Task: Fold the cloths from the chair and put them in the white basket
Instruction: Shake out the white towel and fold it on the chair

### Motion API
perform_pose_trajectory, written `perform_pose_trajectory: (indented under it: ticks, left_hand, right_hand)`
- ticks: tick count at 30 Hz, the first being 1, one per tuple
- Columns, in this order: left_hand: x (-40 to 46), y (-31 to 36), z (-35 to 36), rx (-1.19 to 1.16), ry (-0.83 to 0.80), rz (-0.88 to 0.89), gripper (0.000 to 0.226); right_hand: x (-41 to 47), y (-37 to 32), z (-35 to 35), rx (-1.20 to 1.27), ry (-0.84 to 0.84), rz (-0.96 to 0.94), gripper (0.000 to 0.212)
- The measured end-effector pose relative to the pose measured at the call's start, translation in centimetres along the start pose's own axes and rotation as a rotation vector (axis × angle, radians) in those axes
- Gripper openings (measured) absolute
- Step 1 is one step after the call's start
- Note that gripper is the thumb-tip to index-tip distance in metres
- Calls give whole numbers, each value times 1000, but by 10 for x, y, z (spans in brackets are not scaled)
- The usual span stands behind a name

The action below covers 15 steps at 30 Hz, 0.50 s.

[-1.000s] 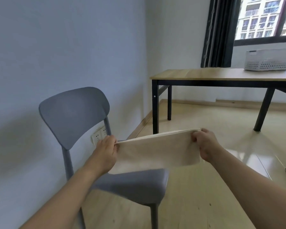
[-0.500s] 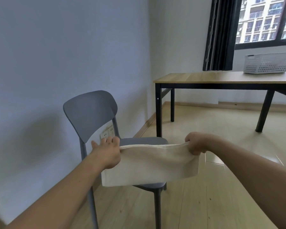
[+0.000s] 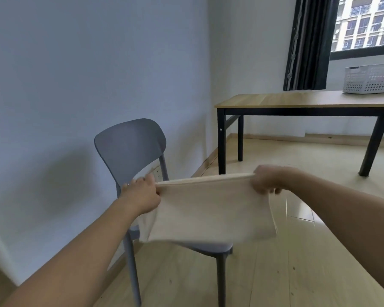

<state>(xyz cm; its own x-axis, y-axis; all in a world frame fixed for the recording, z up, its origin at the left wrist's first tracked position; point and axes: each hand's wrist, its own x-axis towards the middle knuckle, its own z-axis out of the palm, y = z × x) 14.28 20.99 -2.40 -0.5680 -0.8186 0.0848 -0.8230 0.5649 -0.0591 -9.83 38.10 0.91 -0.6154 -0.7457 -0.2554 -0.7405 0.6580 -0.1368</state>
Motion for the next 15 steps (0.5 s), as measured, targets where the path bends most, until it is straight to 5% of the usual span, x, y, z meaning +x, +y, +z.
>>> perform_pose_trajectory:
  ticks: [2,7,10,13,15]
  left_hand:
    - [3,0,0,51,2,13,29]
    - [4,10,6,102,-227,5,39]
    - [4,16,1,-189,-455,10,39]
    - [11,13,8,-681,-618,-4,9]
    - [20,11,21,-844,-613,-11,5]
  right_hand:
    - [5,-1,2,-144,111,-26,14]
    - [-7,-13,-1,-323,-265,100,40]
    - [3,-17,-9,-380,-296,144,52]
    - [19,-18,-17,-460,-237,128,18]
    - [32,-20,-25,-421,-199,143,20]
